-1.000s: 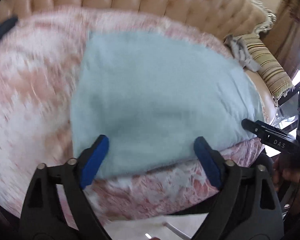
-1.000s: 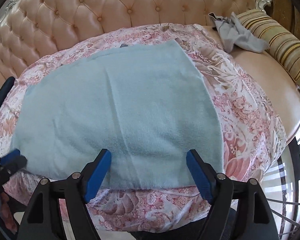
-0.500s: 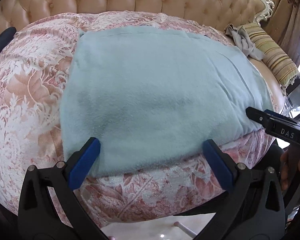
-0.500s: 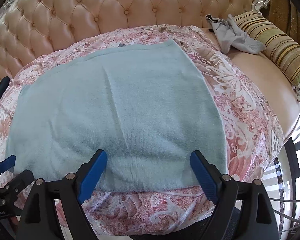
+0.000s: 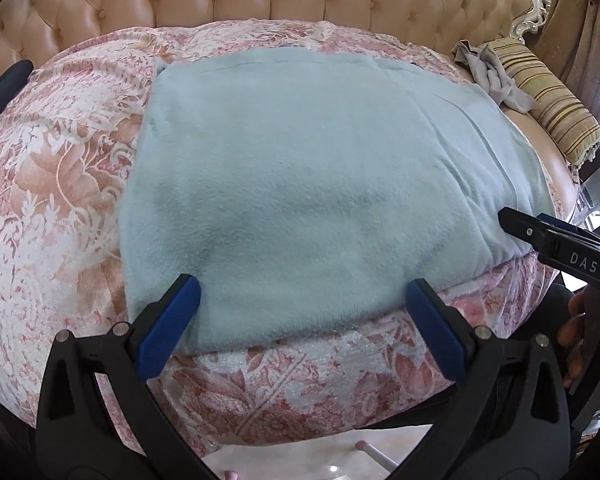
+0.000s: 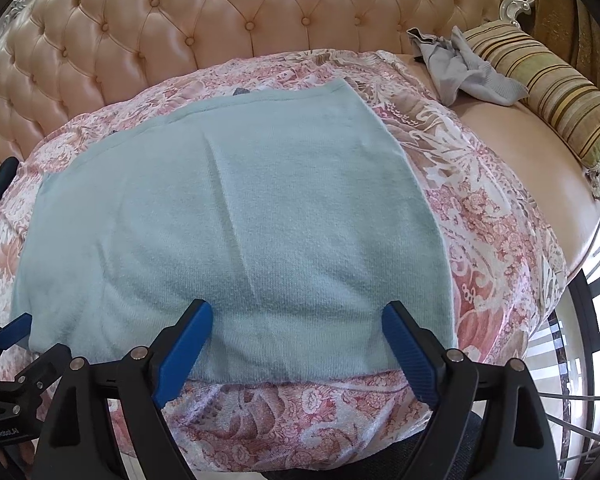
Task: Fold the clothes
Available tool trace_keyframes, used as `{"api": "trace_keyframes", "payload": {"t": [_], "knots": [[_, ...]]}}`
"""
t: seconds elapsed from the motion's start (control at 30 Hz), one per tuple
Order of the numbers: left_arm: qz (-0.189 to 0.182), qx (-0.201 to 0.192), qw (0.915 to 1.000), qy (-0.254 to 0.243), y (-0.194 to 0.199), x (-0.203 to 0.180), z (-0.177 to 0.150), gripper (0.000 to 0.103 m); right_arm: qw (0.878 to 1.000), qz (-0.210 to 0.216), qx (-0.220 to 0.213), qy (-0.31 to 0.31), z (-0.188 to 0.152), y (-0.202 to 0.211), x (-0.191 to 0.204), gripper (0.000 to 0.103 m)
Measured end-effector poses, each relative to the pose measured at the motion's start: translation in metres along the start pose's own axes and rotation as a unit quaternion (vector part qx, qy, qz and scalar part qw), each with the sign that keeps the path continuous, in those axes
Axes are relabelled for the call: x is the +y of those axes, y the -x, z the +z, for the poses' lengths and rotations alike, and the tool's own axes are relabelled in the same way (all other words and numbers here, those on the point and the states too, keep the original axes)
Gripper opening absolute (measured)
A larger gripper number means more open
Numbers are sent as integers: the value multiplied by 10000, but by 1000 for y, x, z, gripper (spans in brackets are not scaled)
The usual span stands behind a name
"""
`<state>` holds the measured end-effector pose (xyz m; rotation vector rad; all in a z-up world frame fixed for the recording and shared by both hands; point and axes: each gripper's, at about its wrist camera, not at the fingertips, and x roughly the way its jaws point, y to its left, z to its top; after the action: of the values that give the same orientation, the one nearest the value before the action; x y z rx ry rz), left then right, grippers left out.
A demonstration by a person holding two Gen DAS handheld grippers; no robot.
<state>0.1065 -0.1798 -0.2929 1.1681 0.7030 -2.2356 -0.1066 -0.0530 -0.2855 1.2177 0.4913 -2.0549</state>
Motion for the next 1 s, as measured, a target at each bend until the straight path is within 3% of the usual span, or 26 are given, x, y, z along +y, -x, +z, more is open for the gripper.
{"api": "trace_keyframes", "payload": {"t": [0.17, 0.27, 0.4, 0.57, 0.67, 0.73, 0.77, 0.8, 0.9, 1.0], "knots": [[82, -5, 9999, -82, 1, -2, -1, 103, 10000, 51, 32, 9, 1, 0, -1, 88], [29, -210, 9998, 55, 15, 0, 3, 86, 10000, 81, 51, 15, 1, 0, -2, 88], [-118, -521, 9985, 85, 28, 0, 18, 84, 9999, 122, 77, 23, 2, 0, -3, 88], [-452, -453, 9976, 280, 25, 11, 20, 79, 9996, 282, 18, -1, 3, 9, -9, 87], [-683, -489, 9958, 368, 30, 23, 15, 64, 9990, 329, -259, -121, 9, 26, -29, 87], [-836, -512, 9943, 426, 33, 31, 12, 38, 9982, 409, -380, -216, 18, 34, -48, 87], [-913, -524, 9934, 456, 35, 35, 11, 36, 9976, 529, -377, -233, 21, 33, -56, 85], [-1007, -553, 9926, 383, 37, 34, 9, 36, 9969, 650, -374, -249, 25, 32, -63, 80], [-1276, -683, 9893, -157, 45, 20, 1, 36, 9938, 1011, -363, -296, 36, 29, -86, 78], [-1163, -761, 9875, -750, 45, -1, -10, 36, 9932, 1081, -380, 221, 44, 19, -84, 79]]}}
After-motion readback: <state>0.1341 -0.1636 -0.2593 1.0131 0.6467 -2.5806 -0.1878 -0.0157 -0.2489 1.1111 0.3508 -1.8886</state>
